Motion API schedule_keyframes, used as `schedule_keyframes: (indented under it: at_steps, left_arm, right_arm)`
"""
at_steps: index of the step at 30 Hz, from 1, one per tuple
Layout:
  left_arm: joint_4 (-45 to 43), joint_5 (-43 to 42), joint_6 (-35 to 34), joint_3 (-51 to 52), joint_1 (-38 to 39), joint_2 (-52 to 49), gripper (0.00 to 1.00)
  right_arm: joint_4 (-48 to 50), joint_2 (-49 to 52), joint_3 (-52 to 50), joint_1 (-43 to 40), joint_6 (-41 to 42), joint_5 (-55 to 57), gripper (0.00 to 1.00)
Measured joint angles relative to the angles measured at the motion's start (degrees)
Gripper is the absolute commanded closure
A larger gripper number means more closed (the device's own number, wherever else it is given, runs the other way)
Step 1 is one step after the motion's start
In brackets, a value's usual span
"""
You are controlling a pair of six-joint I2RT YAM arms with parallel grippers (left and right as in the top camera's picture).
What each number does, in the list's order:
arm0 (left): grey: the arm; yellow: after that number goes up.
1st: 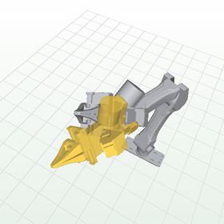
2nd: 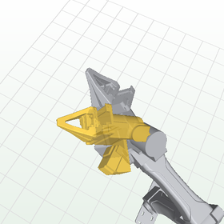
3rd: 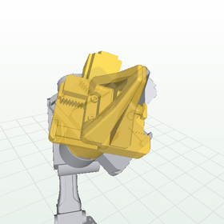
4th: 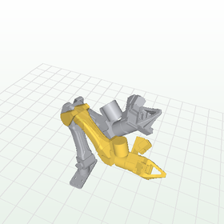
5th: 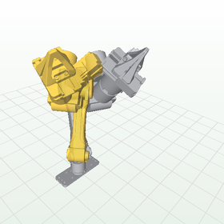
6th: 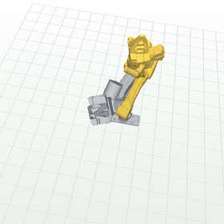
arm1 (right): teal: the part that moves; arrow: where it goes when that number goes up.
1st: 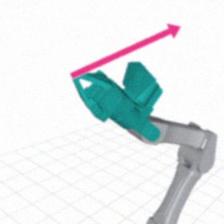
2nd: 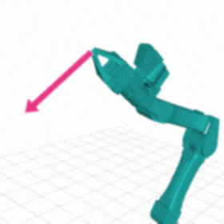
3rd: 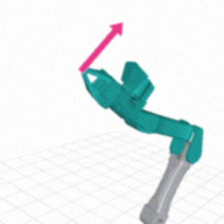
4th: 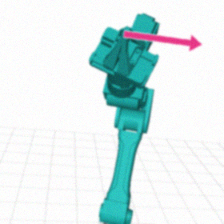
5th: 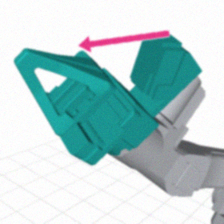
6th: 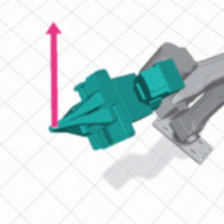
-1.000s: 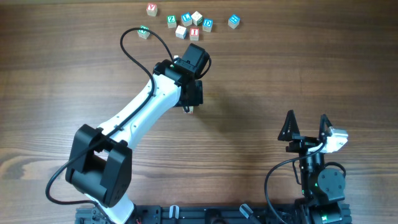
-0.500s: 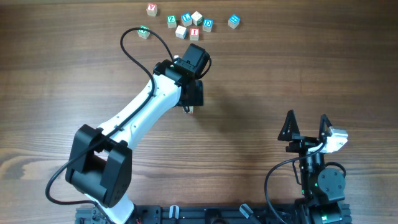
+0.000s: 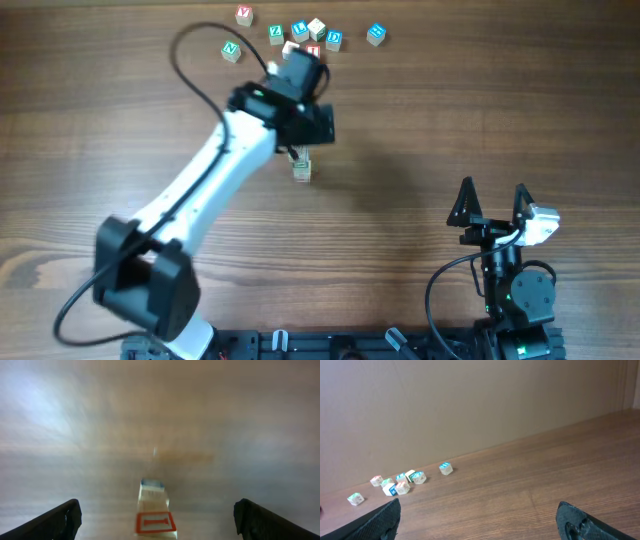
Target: Form a tower
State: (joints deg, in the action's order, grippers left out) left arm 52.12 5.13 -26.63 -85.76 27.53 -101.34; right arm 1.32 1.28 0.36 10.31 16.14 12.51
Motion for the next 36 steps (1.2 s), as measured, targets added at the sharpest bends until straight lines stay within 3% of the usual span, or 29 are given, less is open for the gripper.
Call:
schedule_keyframes:
  at_steps: [8, 12, 14, 16, 18, 22, 27, 36]
  left_arm:
    - [3.4, 0.2, 0.0, -2.5, -9.2, 5.6, 0.01]
    - [6.4, 0.2, 0.0, -2.5, -12.9, 5.6, 0.09]
    - [7.5, 0.2, -0.1, -2.5, -14.5, 5.6, 0.46]
    - [9.0, 0.2, -0.2, -2.5, -16.7, 5.6, 0.75]
    - [10.5, -0.1, 0.0, -2.5, -18.6, 5.6, 0.96]
    - [12.7, -2.1, 0.0, -2.5, -20.8, 5.6, 0.96]
    - [7.8, -10.3, 0.0, 0.6, -22.2, 4.5, 0.96]
    - [4.3, -23.1, 0.1, 1.6, -22.3, -7.0, 0.96]
  right_arm:
    - [0.0, 0.0, 0.0, 0.0, 0.0, 0.0, 0.00]
    - [0.0, 0.0, 0.0, 0.0, 0.0, 0.0, 0.00]
    - [0.0, 0.0, 0.0, 0.0, 0.0, 0.0, 0.00]
    - [0.0, 0.0, 0.0, 0.0, 0.0, 0.0, 0.00]
    - [0.0, 0.0, 0.0, 0.0, 0.0, 0.0, 0.00]
    - [0.0, 0.0, 0.0, 0.0, 0.0, 0.0, 0.00]
    - [0.0, 0.0, 0.0, 0.0, 0.0, 0.0, 0.00]
    - [0.0, 0.0, 0.0, 0.0, 0.0, 0.0, 0.00]
